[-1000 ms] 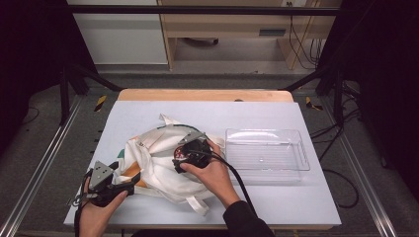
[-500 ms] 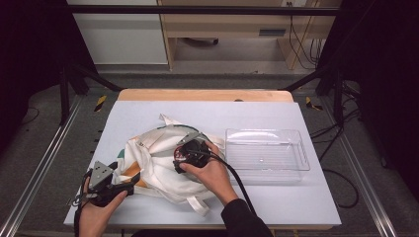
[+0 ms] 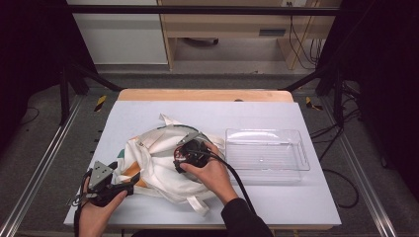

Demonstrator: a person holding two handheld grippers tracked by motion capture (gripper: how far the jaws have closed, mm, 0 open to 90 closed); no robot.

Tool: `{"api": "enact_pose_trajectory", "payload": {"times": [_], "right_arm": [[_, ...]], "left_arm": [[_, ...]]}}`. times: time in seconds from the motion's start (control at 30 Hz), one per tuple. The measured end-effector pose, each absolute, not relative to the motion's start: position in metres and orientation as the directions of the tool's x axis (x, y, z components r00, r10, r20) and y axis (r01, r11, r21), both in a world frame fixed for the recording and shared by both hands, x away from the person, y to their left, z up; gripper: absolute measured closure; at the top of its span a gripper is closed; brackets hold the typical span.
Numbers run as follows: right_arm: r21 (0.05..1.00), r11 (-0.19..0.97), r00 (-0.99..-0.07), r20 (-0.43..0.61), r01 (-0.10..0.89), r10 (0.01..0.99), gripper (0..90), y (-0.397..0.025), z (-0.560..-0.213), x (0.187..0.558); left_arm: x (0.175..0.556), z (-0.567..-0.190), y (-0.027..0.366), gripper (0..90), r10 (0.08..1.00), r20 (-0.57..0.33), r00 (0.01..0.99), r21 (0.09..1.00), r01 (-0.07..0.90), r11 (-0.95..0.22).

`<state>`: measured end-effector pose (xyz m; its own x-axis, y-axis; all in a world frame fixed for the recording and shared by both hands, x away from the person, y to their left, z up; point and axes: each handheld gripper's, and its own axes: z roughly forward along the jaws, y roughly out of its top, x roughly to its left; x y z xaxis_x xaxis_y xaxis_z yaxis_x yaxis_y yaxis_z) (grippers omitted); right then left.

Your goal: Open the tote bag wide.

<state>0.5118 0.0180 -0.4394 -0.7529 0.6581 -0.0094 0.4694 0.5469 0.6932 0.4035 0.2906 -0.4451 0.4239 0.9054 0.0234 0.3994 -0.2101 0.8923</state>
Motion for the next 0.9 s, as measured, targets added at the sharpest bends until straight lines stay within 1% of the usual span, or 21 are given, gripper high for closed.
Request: {"api": "enact_pose_trajectory", "payload": {"times": [0.67,0.9], "right_arm": [[0.688,0.558,-0.754,-0.023,0.465,0.657,25.9,0.0188,-0.4382,0.5103],[0.691,0.563,-0.75,-0.046,0.453,0.66,26.0,0.0177,-0.4338,0.5071]], "left_arm": [[0.4034,-0.4452,0.2912,11.1,0.908,0.024,0.418,0.892,0.402,-0.209],[0.4035,-0.4454,0.2918,11.0,0.909,0.025,0.416,0.892,0.402,-0.208]]}}
